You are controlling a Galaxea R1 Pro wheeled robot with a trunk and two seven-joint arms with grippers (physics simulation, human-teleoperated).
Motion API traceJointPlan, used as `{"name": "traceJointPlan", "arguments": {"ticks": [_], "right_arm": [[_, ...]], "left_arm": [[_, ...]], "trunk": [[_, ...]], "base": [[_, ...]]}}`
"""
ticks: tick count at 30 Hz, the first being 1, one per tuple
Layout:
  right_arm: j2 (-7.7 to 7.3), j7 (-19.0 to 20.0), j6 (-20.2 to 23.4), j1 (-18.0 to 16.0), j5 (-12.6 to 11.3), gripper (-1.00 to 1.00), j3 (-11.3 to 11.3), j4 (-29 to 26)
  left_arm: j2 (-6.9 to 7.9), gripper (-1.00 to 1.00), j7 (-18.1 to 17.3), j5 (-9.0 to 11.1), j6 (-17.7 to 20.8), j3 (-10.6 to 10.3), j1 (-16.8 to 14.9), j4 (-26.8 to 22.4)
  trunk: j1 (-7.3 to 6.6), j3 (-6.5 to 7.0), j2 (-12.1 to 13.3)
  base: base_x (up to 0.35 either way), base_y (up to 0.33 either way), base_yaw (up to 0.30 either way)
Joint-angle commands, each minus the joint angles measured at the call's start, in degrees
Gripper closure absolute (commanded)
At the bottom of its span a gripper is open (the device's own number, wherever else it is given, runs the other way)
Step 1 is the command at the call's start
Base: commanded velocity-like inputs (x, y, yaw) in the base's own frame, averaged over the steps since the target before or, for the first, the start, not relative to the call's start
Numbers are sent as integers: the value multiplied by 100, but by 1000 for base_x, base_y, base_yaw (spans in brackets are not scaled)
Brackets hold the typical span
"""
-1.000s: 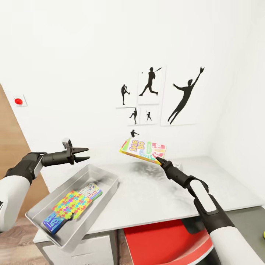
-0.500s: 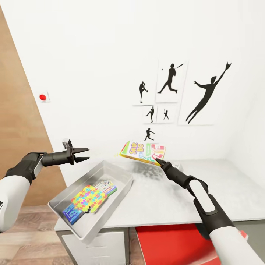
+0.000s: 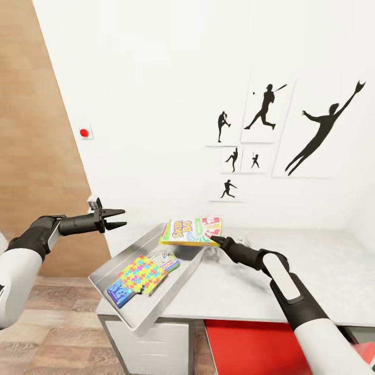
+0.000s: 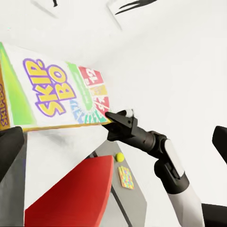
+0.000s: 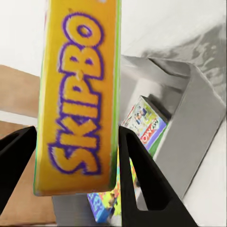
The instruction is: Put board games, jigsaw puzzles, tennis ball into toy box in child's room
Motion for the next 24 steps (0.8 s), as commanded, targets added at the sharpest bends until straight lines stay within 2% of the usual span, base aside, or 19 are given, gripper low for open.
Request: {"name": "traceJointPlan", "arguments": {"ticks": [1,3,5,9,14,17,24], "right_arm": [[-6,-59,57,-10,-82,100,6,-11],[-11,-124,206,-19,-80,100,6,-31],[-17,-175,461,-23,-79,100,12,-224],[-15,-203,685,-12,-78,100,22,-562],[-20,-241,743,38,-77,100,18,-810],[-68,-267,767,62,-80,100,-27,-938],[-80,-268,762,71,-77,100,-23,-1216]], "left_arm": [[0,-100,-25,-8,61,3,-5,1],[1,-100,-25,-8,61,3,-5,1],[2,-100,-25,-8,61,3,-5,1],[2,-100,-25,-8,61,5,-5,1],[2,-100,-25,-8,61,3,-5,1],[2,-100,-25,-8,61,3,-5,1],[5,-100,-25,-8,56,3,-5,1]], "trunk": [[4,-21,-15],[4,-35,-15],[4,-50,-15],[4,-80,-15],[4,-99,-15],[4,-100,-15],[4,-100,-15]], "base": [[0,92,191],[0,68,191],[0,25,191],[0,26,190],[0,70,95],[0,13,12],[0,24,1]]}}
